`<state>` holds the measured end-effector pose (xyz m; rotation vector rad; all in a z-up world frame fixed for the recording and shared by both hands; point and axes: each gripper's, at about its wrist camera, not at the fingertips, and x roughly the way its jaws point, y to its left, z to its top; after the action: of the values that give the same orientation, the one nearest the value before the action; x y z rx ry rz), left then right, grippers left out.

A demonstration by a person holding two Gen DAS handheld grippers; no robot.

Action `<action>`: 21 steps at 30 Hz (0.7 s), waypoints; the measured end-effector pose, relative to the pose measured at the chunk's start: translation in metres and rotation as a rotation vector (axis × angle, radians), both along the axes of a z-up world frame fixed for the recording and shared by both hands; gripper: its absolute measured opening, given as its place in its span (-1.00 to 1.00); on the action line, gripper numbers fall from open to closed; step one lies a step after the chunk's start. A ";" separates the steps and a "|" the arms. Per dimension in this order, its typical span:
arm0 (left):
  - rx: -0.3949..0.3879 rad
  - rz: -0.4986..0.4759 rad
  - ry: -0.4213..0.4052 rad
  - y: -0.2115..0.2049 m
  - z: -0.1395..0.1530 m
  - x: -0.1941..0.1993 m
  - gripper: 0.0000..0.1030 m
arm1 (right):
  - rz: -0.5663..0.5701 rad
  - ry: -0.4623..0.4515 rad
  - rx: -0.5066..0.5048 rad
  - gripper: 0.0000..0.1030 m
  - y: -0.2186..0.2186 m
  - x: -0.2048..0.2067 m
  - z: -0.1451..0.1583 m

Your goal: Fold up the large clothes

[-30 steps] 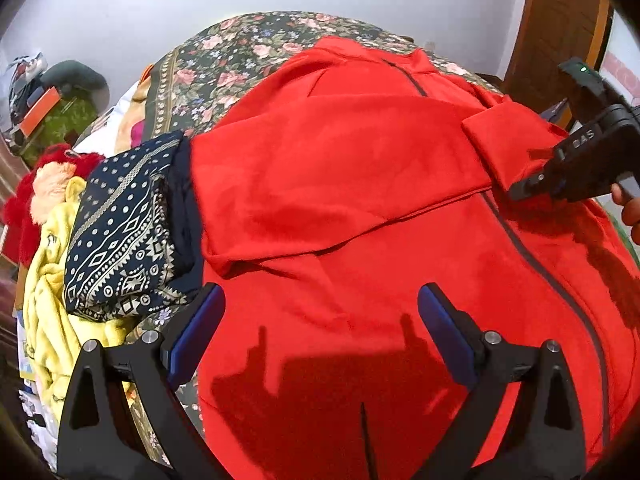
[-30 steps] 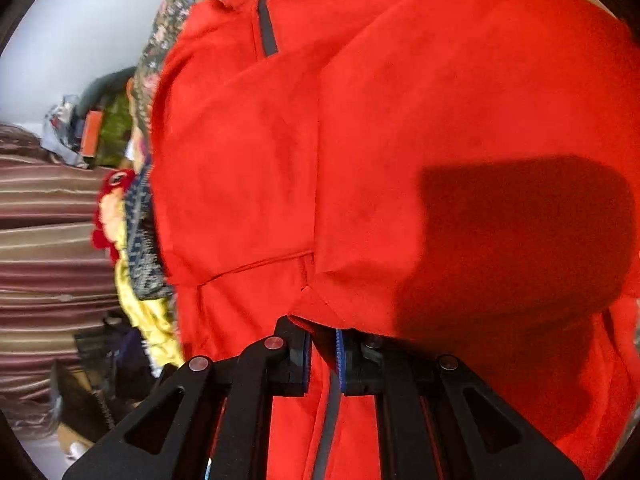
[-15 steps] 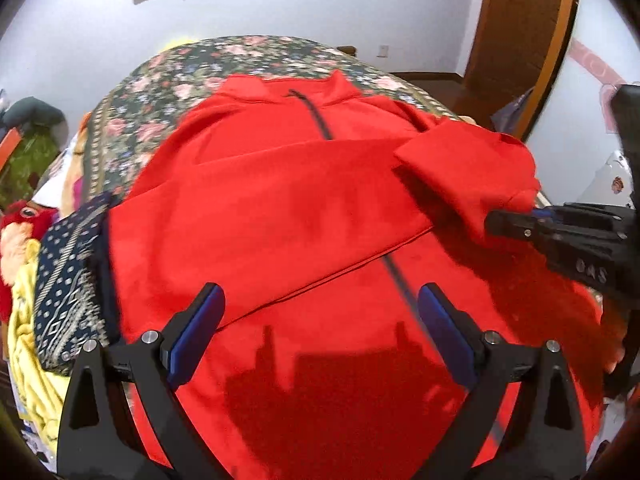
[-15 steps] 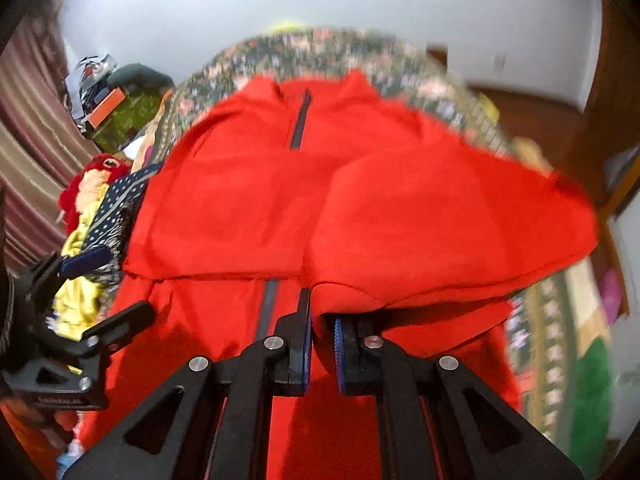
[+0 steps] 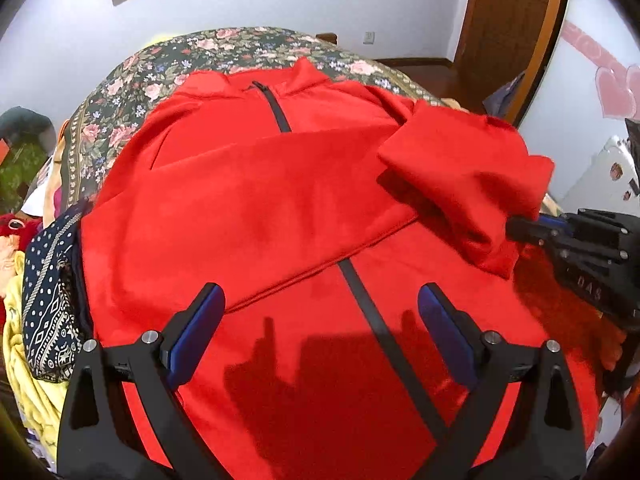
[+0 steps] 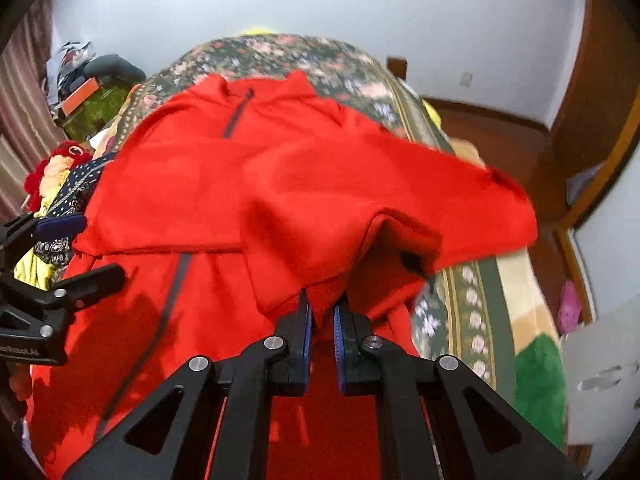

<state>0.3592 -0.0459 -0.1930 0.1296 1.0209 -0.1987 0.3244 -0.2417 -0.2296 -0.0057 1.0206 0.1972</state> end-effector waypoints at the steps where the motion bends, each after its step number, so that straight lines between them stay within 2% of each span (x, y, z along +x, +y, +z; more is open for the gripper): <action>1: 0.001 -0.004 0.005 -0.001 -0.001 -0.001 0.91 | -0.008 0.013 0.002 -0.89 -0.004 0.000 -0.003; 4: -0.034 -0.012 0.015 -0.006 0.001 -0.001 0.91 | 0.021 0.046 0.081 -0.89 -0.015 -0.004 -0.007; 6: -0.087 -0.014 0.027 -0.010 0.004 0.002 0.91 | 0.034 0.026 0.125 -0.89 -0.020 -0.008 -0.006; 9: -0.151 -0.021 0.035 -0.025 0.007 0.010 0.91 | 0.046 0.010 0.113 -0.89 -0.019 -0.013 -0.001; 14: -0.154 -0.072 0.034 -0.063 0.002 0.026 0.91 | 0.070 -0.050 0.080 -0.89 -0.021 -0.028 0.018; 16: -0.107 -0.079 0.051 -0.076 -0.010 0.035 0.91 | 0.058 -0.061 0.068 -0.89 -0.027 -0.033 0.025; 19: 0.060 -0.055 0.053 -0.086 -0.033 0.045 0.91 | 0.018 -0.074 0.064 -0.89 -0.044 -0.038 0.035; 21: 0.143 -0.038 0.045 -0.082 -0.041 0.046 0.91 | -0.022 -0.075 0.062 -0.89 -0.061 -0.041 0.042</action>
<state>0.4053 -0.1277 -0.2341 0.2755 1.0779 -0.1636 0.2834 -0.3023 -0.1880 0.0539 0.9396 0.2064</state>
